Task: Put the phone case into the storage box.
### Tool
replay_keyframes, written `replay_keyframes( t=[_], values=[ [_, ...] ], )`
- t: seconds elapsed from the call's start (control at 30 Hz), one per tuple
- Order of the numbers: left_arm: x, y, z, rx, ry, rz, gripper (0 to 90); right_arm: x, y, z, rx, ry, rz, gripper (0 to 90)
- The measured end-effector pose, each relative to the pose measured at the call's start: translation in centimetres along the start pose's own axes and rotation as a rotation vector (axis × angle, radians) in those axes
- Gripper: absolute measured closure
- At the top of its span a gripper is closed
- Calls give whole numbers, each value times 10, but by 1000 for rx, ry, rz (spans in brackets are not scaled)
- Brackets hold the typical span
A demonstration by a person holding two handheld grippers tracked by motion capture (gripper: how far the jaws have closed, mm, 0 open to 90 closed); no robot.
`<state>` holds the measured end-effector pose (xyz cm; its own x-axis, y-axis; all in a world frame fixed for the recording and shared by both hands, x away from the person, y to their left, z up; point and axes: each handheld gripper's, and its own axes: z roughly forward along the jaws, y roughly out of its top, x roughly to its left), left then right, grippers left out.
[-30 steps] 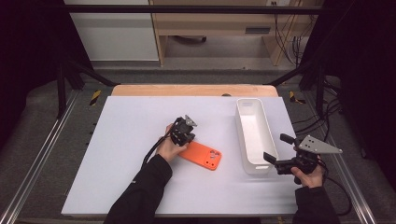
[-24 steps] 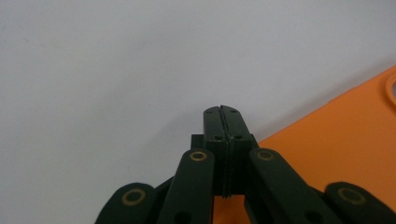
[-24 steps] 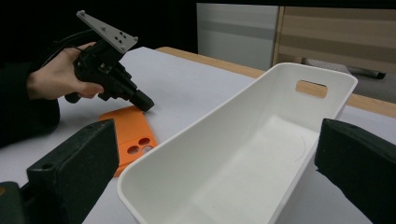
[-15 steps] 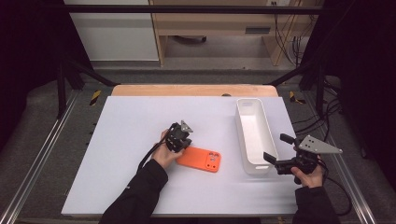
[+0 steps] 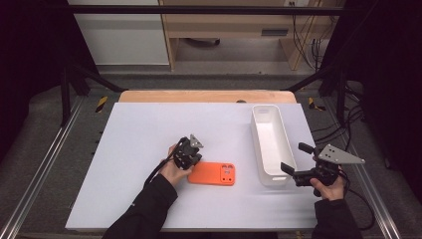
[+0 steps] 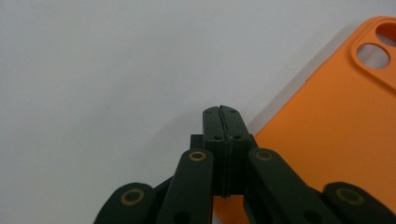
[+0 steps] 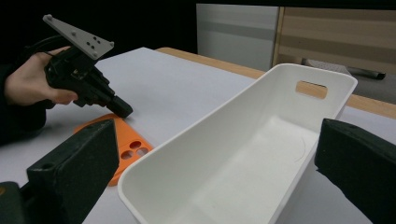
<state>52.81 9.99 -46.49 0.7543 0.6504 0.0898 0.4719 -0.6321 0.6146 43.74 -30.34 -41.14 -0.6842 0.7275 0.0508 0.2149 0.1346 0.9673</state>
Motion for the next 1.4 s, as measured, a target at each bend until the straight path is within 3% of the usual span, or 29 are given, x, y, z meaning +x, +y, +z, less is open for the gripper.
replay_keyframes(
  t=[0.5,1.4],
  values=[
    [-13,-11,-10,-2,-15,20,900,1,0,0,0,5,-4,4],
    [-34,-30,-26,-15,-57,16,900,1,0,-1,-3,9,4,4]
  ],
)
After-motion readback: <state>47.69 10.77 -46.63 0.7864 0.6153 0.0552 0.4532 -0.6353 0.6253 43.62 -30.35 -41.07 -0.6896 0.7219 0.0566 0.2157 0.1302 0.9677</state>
